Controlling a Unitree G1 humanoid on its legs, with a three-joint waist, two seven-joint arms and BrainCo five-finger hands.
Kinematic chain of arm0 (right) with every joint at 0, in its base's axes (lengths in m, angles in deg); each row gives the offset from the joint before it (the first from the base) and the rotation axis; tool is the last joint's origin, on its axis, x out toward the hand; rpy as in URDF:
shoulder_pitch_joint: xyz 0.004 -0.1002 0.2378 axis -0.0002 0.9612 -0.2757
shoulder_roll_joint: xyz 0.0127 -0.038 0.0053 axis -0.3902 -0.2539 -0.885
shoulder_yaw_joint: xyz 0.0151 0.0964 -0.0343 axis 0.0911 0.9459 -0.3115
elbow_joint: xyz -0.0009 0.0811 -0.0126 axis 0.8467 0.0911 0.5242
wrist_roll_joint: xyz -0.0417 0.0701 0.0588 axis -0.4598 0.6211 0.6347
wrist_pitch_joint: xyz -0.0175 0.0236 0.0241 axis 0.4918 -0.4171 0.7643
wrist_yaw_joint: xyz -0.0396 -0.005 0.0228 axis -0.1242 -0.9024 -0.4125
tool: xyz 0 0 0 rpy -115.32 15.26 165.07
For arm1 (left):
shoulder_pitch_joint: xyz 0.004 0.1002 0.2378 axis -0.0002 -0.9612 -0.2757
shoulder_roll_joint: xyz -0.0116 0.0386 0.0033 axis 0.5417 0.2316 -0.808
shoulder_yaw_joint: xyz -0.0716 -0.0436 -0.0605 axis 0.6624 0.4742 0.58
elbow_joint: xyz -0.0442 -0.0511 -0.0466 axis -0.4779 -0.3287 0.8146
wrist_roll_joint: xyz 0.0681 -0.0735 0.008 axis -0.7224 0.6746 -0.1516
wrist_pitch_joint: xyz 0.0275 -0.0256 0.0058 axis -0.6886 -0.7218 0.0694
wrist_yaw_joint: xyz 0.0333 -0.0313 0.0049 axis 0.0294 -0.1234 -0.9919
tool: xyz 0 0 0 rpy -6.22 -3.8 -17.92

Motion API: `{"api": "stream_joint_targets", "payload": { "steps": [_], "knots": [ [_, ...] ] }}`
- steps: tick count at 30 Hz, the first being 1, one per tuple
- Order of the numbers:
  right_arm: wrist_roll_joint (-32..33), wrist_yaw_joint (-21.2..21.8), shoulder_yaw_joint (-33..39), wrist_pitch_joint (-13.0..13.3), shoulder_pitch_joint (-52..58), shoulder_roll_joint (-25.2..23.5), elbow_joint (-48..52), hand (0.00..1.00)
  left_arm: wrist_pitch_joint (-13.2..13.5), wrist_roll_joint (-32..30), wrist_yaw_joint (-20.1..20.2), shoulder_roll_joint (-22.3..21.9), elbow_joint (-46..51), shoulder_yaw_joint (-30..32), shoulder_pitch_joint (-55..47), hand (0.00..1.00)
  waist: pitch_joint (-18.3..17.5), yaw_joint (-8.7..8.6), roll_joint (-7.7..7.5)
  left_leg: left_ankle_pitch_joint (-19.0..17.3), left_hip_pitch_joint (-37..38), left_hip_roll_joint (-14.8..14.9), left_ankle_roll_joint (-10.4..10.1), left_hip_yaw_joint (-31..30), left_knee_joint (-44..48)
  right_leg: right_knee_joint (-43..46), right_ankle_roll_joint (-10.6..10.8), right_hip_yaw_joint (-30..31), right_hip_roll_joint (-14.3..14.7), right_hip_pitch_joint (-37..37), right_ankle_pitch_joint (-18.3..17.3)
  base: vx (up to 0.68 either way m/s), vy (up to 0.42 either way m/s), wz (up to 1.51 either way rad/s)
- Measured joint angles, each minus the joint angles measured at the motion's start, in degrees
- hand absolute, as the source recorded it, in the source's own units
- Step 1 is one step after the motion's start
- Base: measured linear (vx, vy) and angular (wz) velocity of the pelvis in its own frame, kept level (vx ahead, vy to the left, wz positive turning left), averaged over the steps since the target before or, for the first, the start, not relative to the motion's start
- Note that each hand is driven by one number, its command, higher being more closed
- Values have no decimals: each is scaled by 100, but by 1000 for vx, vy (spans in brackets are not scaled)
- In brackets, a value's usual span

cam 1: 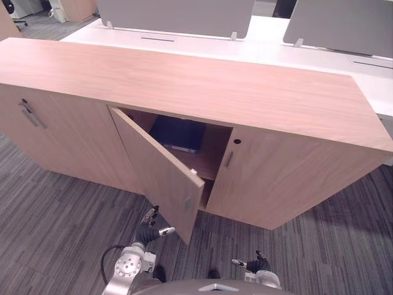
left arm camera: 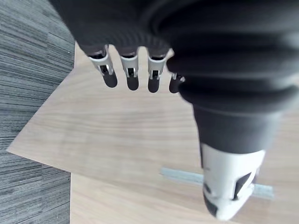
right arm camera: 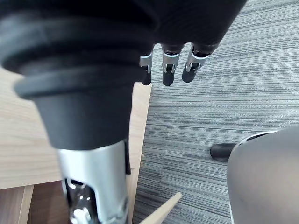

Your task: Walk over to the cabinet, pick up the folder, carry it to the office cabinet, place the folder inside the office cabinet, then close the office cabinet door

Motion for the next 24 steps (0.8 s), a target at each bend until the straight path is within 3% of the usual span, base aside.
{"api": "stream_joint_targets", "payload": {
  "steps": [10, 17, 24],
  "knots": [
    [-5, -16, 1, -92, -92, 3, 2, 0, -158, -209, -530, -110, -855, 21, 1263, 0, -39, -305, 57, -214, 219, 21, 2, 588, 5, -268, -5, 528, 88, 49, 206, 66, 3, -31],
    [-5, -31, 2, -108, -231, 27, -115, 0, -327, -208, -1097, 261, -1092, 361, 1909, 0, -9, -528, 43, -337, 231, 17, -22, 1014, 36, -350, 13, 892, 107, -116, 312, 11, 2, -30],
    [-3, -30, 14, -101, -282, 60, -108, 0, -347, -214, -1138, 350, -1354, 362, 2345, 0, 58, -663, 49, -364, 161, 13, -32, 1067, 37, -369, 16, 951, 106, -216, 330, -7, -5, -4]
  ]
}}
